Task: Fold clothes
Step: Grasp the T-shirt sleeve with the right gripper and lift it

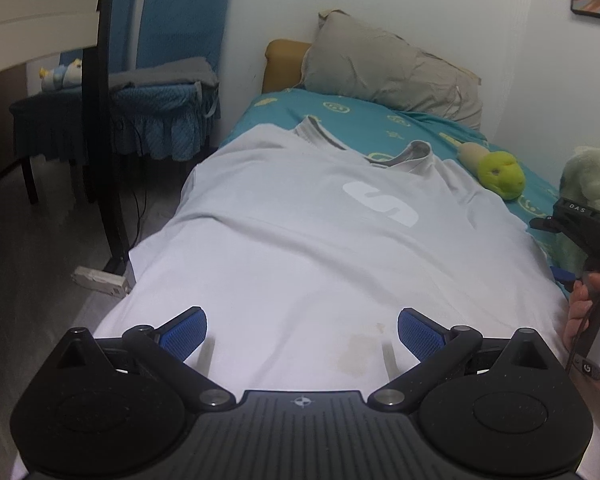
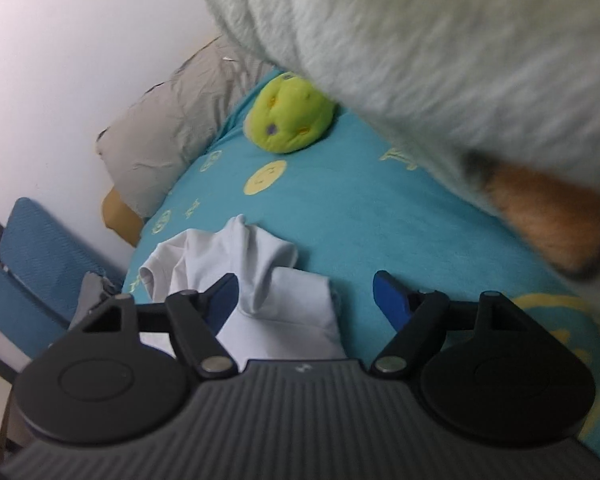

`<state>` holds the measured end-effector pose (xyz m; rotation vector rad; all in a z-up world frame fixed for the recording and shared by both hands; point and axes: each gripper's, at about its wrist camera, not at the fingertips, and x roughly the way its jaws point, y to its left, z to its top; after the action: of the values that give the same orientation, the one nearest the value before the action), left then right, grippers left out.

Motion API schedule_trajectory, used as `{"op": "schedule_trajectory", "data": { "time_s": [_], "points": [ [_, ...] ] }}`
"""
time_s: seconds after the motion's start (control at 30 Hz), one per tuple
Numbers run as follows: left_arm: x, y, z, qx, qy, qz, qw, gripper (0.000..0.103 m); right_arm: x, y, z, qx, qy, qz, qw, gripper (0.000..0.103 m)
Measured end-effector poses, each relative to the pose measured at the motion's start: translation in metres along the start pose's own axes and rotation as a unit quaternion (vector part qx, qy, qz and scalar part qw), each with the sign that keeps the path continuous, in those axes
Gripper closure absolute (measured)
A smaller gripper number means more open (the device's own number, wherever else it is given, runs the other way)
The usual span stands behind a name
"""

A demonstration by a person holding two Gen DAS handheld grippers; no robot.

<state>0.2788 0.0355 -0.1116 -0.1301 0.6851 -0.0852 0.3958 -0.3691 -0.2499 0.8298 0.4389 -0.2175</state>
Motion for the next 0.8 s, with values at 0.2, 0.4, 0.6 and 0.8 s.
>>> {"op": "schedule_trajectory", "data": {
  "time_s": [0.2, 0.4, 0.6, 0.8],
  "points": [
    [0.013, 0.013, -0.001, -0.031, 0.010, -0.007, 0.9995, 0.000, 0.014, 0.010, 0.001, -0.039, 0.010, 0.001, 0.999, 0.091],
    [0.003, 0.025, 0.008, -0.056, -0.018, 0.009, 0.9982, 0.000, -0.020, 0.055, 0.010, -0.149, -0.074, -0.025, 0.986, 0.093],
    [-0.021, 0.041, 0.027, -0.059, -0.071, 0.046, 0.9947, 0.000, -0.041, 0.147, -0.056, -0.374, -0.053, 0.055, 0.924, 0.093],
    [-0.028, 0.057, 0.034, -0.059, -0.090, 0.065, 0.9921, 0.000, -0.020, 0.159, -0.118, -0.401, 0.096, 0.121, 0.903, 0.090]
  ]
}}
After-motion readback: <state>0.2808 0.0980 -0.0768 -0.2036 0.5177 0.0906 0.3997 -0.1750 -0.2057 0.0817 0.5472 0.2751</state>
